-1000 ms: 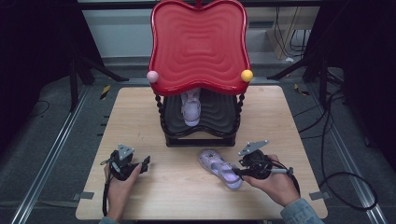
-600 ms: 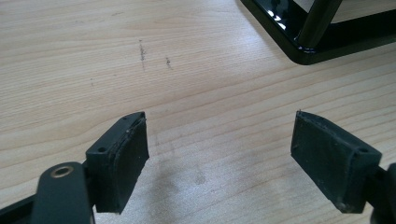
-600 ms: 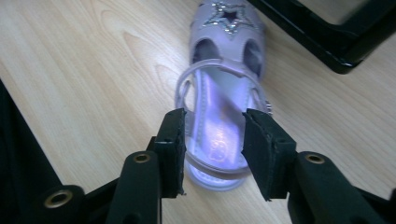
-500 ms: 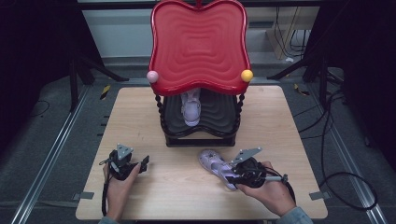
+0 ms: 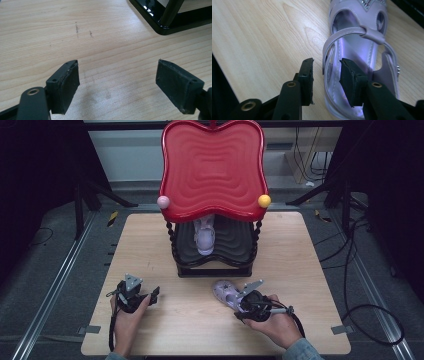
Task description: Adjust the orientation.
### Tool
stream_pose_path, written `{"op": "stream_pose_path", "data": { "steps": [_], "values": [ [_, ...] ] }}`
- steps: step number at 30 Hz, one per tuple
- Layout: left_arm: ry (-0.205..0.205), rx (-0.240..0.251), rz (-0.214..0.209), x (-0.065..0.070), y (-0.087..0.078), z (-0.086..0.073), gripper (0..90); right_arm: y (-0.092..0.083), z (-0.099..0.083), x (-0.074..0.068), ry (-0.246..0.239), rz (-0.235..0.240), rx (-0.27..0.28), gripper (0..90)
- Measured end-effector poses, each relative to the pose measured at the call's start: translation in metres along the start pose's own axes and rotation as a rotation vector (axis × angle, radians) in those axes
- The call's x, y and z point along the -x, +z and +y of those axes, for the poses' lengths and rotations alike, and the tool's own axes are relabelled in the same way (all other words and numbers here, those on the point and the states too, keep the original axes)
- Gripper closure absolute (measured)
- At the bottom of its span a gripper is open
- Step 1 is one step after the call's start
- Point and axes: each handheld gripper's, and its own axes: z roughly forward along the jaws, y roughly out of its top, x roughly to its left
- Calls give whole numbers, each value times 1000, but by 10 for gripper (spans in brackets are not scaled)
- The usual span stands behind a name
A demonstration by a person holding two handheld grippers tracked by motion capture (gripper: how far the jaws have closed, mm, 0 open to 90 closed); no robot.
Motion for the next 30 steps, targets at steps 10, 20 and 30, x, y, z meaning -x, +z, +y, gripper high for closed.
{"op": "stream_pose_path", "data": {
  "steps": [10,20,30],
  "values": [
    [0,0,0,0,0,0,183,12,0,0,9,-17,-34,727],
    [1,1,0,0,0,0,183,12,6,-2,-6,-34,-77,754],
    [2,1,0,0,-1,1,183,12,15,-3,-22,-38,-146,795]
  ]
}}
